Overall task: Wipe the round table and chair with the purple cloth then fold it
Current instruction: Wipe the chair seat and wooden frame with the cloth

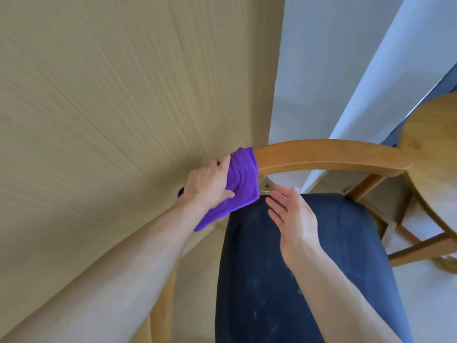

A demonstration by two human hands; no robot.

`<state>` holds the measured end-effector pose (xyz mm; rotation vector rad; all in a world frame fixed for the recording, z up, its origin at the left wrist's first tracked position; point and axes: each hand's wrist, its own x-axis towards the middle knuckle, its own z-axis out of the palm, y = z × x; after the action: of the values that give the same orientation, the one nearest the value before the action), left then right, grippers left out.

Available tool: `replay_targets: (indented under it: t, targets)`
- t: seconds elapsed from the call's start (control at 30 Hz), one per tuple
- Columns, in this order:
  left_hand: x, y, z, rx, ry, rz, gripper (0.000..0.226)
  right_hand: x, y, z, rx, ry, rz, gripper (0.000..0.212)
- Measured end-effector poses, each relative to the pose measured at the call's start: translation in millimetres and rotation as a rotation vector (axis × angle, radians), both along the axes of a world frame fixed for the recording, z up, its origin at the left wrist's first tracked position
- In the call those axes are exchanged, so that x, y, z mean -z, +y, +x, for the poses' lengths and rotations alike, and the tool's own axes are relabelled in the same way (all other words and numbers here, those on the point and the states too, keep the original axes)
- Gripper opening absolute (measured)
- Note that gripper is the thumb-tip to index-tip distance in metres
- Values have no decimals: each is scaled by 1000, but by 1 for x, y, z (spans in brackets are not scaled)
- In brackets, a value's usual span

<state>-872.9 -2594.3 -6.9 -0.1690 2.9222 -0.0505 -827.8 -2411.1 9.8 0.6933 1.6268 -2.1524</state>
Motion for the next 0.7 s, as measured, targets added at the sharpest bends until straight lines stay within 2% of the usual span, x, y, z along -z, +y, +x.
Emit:
replay_targets:
  t: [0.2,0.33,0.43,0.5,0.7]
  targets:
    - [-20,-24,30,-125,-282,-43,91,-4,2,-13,56,31,-14,39]
    - [-32,-24,39,-160,-354,-82,84,-10,8,-22,111,42,-27,38]
    - [-26,-11,28,-135,-292,-123,73,-10,16,-26,161,52,-1,35]
    - [-15,0,14,-65,-182,-155,72,-10,20,-31,183,53,30,35]
    - [12,27,-38,274,166,-154,110,1,34,-44,283,61,104,31]
